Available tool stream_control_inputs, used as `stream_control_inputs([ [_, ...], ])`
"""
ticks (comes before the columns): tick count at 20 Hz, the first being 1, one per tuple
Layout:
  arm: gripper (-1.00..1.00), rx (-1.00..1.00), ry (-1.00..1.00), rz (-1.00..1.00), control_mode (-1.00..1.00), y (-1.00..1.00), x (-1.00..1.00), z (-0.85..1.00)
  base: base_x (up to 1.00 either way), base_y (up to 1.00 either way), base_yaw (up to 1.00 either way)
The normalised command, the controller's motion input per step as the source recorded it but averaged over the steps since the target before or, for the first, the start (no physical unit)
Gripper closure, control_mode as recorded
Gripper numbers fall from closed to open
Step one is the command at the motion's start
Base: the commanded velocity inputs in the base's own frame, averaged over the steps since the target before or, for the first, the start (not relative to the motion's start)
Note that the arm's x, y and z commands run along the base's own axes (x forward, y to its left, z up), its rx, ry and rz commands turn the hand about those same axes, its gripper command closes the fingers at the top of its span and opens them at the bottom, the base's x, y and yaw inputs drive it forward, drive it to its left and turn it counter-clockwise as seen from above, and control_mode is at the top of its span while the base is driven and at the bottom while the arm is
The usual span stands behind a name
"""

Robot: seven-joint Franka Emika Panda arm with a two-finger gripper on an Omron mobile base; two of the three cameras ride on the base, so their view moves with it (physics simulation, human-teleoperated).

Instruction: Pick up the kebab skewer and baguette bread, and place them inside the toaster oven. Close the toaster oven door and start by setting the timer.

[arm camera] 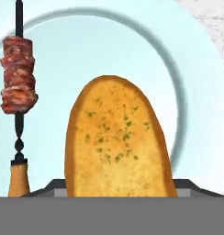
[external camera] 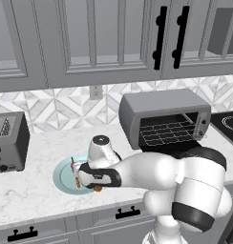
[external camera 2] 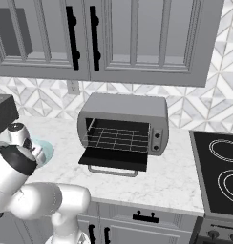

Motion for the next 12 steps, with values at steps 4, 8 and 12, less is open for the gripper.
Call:
stream_control_inputs([
  [4, 1.00, 0.03, 0.00, -0.15, -1.00, -0.44, -0.52, 0.71, 0.00, 0.00, 0.00],
  [8, 1.00, 0.05, 0.01, -0.21, -1.00, -0.52, -0.22, 0.97, 0.00, 0.00, 0.00],
  [12, 1.00, 0.08, 0.09, -0.28, -1.00, -0.63, -0.01, 0.94, 0.00, 0.00, 0.00],
])
